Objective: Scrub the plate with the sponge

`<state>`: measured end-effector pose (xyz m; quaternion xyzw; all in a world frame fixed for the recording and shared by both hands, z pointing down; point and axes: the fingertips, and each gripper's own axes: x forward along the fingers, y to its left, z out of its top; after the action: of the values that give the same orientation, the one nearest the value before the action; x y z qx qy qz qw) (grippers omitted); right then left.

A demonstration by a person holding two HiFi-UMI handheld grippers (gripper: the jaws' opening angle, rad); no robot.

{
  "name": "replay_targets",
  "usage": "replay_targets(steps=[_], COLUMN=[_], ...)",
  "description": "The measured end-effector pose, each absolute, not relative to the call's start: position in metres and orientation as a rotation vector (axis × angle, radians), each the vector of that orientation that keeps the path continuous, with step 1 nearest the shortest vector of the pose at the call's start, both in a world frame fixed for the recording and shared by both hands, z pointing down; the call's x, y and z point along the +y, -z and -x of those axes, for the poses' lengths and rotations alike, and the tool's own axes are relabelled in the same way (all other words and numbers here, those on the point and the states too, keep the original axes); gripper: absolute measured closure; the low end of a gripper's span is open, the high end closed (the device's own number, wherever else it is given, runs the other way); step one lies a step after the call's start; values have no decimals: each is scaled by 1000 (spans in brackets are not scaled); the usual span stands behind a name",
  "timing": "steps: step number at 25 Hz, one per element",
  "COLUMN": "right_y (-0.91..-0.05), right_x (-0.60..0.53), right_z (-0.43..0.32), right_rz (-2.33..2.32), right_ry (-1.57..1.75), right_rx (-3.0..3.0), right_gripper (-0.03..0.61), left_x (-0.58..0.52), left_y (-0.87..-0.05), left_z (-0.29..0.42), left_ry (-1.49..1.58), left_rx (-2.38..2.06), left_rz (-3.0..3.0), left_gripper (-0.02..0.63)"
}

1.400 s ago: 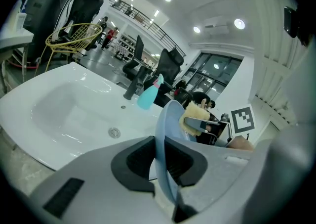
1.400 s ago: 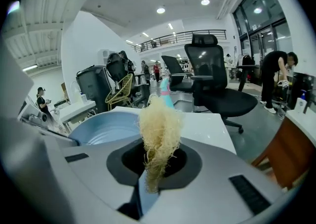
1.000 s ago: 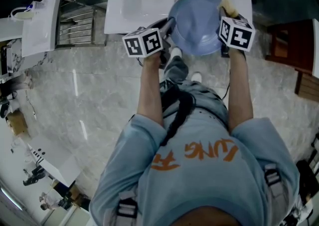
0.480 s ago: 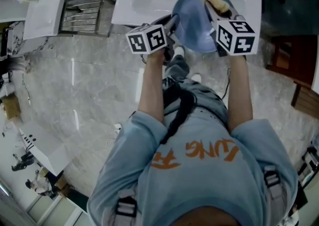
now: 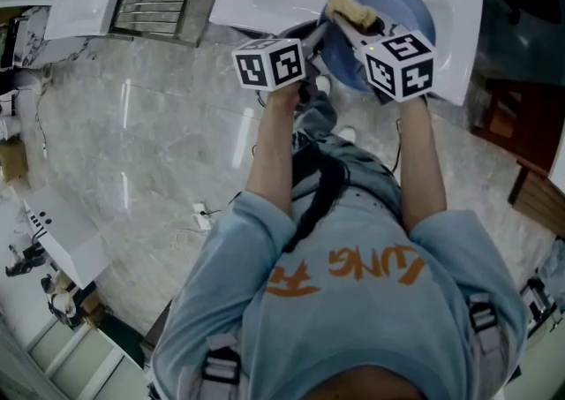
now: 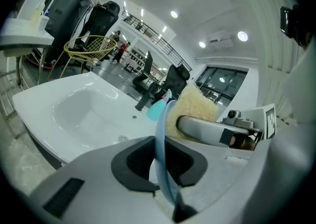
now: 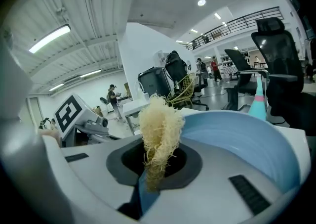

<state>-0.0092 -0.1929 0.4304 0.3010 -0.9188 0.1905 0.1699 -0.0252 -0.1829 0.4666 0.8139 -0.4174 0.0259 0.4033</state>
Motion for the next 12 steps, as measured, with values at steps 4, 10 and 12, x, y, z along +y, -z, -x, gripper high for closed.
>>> replay_targets(steps=[4, 10, 12], right_y=[-442, -456, -458], right_x=[-192, -200, -203], right_z=[15, 1, -8], right_rz=[-844, -924, -957], right_ry=[-565, -590, -601], right_rx=[-2593, -2523, -2513], right_gripper=[545, 545, 545], left_x=[-180, -181, -183], left_y=[-469, -468, -469], left_z=[29, 32, 30], left_ry=[-63, -45, -42], left_rx=[-1058, -1054, -1052], left_rz=[-2052, -2053, -2051], left_gripper=[577, 577, 577])
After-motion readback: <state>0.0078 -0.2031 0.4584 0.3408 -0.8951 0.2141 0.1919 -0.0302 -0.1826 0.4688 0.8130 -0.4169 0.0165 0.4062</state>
